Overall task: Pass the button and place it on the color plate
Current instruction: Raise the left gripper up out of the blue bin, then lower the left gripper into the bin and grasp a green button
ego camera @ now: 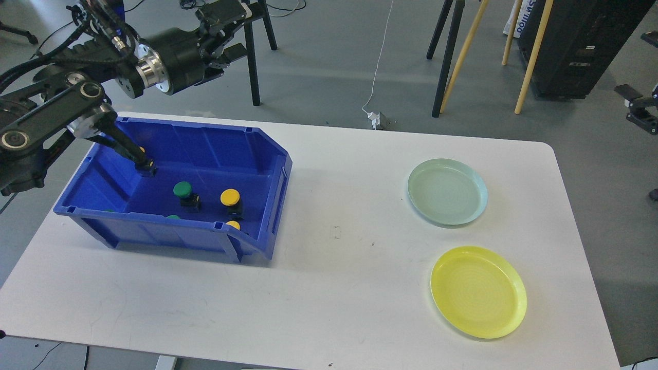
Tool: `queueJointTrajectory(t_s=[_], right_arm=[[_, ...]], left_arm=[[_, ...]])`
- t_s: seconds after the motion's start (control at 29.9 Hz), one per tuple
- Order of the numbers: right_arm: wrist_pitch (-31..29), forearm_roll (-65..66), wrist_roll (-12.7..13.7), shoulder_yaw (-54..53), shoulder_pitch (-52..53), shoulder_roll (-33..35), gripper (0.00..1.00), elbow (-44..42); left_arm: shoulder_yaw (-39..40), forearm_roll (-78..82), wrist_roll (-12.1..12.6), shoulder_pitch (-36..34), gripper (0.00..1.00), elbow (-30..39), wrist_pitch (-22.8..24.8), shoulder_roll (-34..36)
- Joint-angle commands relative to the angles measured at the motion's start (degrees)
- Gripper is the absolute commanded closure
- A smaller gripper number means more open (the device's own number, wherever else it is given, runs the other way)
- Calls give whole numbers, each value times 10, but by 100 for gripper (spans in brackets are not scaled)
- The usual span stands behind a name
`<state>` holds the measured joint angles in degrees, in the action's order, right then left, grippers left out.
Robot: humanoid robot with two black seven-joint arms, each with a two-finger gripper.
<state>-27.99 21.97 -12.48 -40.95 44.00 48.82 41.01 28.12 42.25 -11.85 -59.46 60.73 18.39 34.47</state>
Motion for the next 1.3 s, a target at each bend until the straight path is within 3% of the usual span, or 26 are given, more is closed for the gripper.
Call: queueJointTrajectory(t_s=[0.0,0.07,0.17,0.27,0.4,0.47,0.54,0.67,0.74,0.9,1.1,1.27], right_arm=[[0,0,0,1,0,1,0,2],[0,0,0,1,0,1,0,3],[0,-1,0,-2,0,1,0,3],[0,-2,-13,-18,0,0,0,0],[0,-10,-35,-26,0,1,0,-6],[0,-14,-46,-26,-1,1,0,-5],[0,-18,-56,-28,-1,0,0,-2],[0,-26,-61,-28,0,-4,2,0],[0,-25,-63,-26,3,-6,2,0],[0,-16,-62,-9,0,-6,2,3],[0,-15,-61,64,0,-7,2,-1],[0,-15,-62,75,2,-7,2,2]], left_arm=[[16,6,-25,12,0,18,-5,6],[17,7,-44,14,0,19,-5,7],[46,-13,-48,11,0,18,9,4],[87,-32,-36,2,0,3,96,6],[103,-37,-60,-11,0,-85,96,-15],[96,-31,-79,-12,0,-86,96,-33],[95,-31,-74,-12,0,-86,96,-31],[94,14,-20,-13,0,-84,96,5],[95,61,-5,-14,0,-79,96,21],[92,224,-10,0,0,10,96,95],[18,381,-12,25,0,117,96,156],[-50,531,-12,25,0,128,96,158]])
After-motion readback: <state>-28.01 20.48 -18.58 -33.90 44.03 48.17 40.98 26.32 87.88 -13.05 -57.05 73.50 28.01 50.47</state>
